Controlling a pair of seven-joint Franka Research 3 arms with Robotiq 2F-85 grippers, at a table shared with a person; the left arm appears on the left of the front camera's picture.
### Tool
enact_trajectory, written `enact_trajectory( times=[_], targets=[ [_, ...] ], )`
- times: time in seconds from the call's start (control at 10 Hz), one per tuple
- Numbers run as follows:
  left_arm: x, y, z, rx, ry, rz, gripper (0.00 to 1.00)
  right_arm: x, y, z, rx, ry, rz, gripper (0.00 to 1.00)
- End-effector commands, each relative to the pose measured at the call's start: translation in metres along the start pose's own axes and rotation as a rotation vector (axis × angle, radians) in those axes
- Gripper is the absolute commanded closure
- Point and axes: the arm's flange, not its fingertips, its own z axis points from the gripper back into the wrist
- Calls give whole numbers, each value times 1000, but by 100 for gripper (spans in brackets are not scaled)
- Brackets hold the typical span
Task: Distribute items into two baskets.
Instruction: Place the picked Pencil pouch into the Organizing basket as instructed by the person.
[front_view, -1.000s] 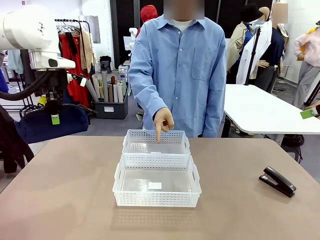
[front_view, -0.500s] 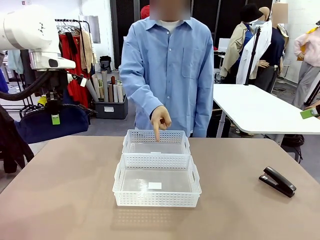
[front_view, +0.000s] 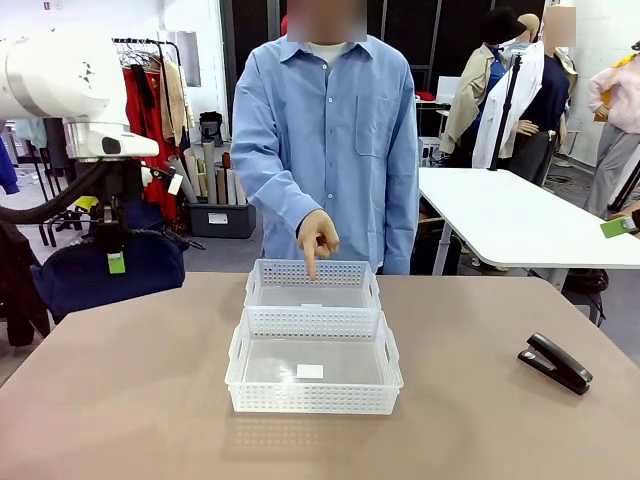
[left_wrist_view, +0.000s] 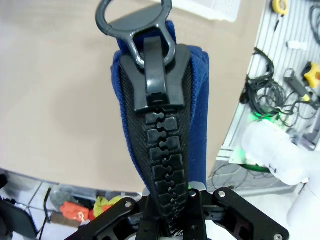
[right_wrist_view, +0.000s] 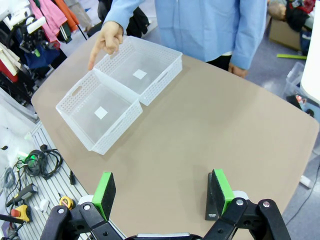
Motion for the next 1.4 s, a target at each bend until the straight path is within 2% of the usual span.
enact_trajectory(
  times=[0.0,0.4,0.9,1.3],
  targets=[
    [-7,-29,-20,15,-34,-73,100,2,-2,1,17,-32,19,0],
    [15,-63,-42,62,-24,-128,100,2,-2,1,17,-32,19,0],
    [58,-75,-29,33,-48,-165,100,2,-2,1,17,-32,19,0],
    [102,-104,-28,41,-12,-200,100,2,-2,1,17,-32,19,0]
  ],
)
